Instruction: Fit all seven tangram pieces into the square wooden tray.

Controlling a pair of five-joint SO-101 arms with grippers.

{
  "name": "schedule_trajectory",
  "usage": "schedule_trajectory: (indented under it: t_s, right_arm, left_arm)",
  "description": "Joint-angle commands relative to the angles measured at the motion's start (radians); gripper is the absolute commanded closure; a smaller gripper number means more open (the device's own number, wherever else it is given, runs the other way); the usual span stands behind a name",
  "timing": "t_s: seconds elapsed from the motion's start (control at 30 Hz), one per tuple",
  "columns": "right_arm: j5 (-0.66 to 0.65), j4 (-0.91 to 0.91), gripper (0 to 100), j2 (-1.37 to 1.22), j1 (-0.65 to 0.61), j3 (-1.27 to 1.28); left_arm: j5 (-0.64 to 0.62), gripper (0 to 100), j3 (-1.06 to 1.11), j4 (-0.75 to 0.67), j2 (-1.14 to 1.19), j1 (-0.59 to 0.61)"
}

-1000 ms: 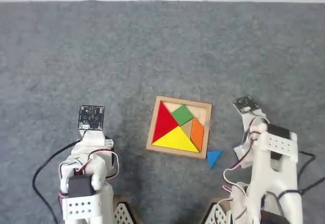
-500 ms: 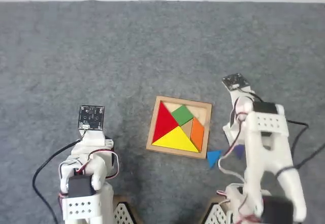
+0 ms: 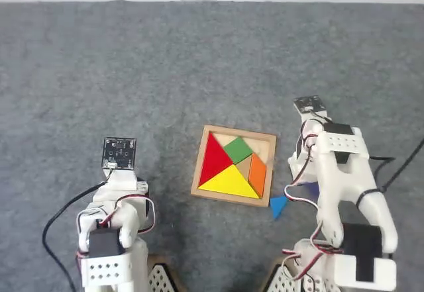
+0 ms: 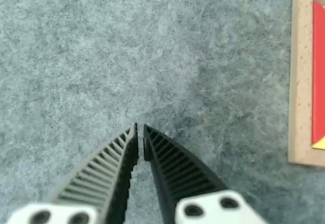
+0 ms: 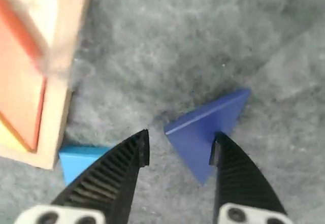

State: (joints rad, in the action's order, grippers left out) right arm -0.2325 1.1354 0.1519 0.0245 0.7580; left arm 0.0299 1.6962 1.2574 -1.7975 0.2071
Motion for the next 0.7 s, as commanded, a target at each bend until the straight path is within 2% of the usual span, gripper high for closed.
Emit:
schedule_trajectory:
  t_s: [0.0,0.1,0.33,0.57,0.67]
  right_arm:
    - [0.086,-0.008,80.8,-0.010,-0.005,-0.031]
    - [0.117,-0.004,81.2,-0.031,0.001,-0.029]
    - [0.117,-0.082,81.4,-0.147,0.133,-0.038]
    - [0.120,-0.070,81.8,-0.157,0.148,-0.055]
    - [0.118,-0.070,88.8,-0.157,0.148,-0.063]
  left_arm:
    - [-0.017,98,-0.013,0.003,-0.018,0.005]
    - [-0.017,98,-0.013,0.003,-0.018,0.005]
    - [-0.017,98,-0.013,0.003,-0.018,0.005]
    - [-0.017,98,-0.013,0.003,-0.018,0.005]
    - [-0.017,98,-0.013,0.003,-0.018,0.005]
